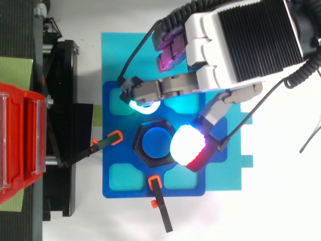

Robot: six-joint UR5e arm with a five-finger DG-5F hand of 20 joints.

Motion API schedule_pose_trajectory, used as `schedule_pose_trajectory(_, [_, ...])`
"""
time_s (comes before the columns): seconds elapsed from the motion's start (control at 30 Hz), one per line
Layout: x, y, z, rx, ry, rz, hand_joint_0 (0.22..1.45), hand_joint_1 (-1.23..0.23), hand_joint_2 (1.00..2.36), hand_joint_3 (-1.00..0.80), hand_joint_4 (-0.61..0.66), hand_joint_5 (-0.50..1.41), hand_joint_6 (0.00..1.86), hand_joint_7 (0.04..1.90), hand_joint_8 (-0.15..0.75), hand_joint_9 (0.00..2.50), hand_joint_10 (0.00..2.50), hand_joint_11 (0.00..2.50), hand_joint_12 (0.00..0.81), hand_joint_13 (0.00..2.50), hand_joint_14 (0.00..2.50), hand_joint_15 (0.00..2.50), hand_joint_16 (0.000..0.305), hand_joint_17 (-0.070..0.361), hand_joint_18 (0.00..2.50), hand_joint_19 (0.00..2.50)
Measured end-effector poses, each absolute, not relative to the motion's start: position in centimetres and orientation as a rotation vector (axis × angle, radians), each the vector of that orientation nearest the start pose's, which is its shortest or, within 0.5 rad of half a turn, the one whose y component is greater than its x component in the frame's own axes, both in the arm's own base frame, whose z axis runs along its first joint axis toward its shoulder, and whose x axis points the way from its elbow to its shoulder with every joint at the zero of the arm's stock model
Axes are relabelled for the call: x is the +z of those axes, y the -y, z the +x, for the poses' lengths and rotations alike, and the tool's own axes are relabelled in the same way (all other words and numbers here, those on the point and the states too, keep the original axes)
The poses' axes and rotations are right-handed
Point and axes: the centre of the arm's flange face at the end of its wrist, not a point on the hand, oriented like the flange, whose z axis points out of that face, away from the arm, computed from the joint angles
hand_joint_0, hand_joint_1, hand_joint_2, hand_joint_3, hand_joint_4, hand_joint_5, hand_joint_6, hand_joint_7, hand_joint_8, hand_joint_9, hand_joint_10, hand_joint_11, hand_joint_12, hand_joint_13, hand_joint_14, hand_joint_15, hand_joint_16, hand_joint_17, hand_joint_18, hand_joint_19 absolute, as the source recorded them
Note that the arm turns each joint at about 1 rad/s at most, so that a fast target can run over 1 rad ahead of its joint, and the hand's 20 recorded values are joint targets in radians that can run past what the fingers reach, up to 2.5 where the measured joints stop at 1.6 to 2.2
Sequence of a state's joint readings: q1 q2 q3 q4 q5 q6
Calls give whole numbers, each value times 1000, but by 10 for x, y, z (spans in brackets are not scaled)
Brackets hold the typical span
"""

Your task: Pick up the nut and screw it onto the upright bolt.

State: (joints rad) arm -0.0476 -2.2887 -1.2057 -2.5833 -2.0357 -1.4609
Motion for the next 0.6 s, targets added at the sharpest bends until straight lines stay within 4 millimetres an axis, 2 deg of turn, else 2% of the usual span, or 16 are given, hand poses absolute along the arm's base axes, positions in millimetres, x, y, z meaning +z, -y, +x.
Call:
schedule_pose_trajectory(0.07, [268,128,749,369,-1367,-287,522,-235,1000,-500,38,55,691,1056,223,1888,14,337,99,1395,4,100,7,15,1105,423])
schedule_pose_trajectory(0.13, [270,131,749,370,-1363,-290,521,-210,1000,-500,83,54,623,1188,231,1809,13,319,109,1367,4,98,9,20,1043,404])
schedule_pose_trajectory(0.17, [271,132,749,370,-1360,-292,519,-198,1000,-500,136,58,500,1415,237,1748,12,306,114,1296,4,83,11,25,980,401])
schedule_pose_trajectory(0.3, [279,133,752,368,-1344,-298,505,-159,1000,-500,232,-13,505,1059,230,1557,10,227,136,1139,3,45,18,40,902,404])
schedule_pose_trajectory(0.4, [290,130,757,370,-1327,-304,497,-151,1000,-500,204,-44,503,843,228,1436,4,118,133,1048,0,8,21,47,854,402])
schedule_pose_trajectory(0.6, [299,118,764,372,-1312,-307,488,-140,1000,-500,183,-69,502,700,194,1284,1,0,135,883,0,0,23,53,699,342])
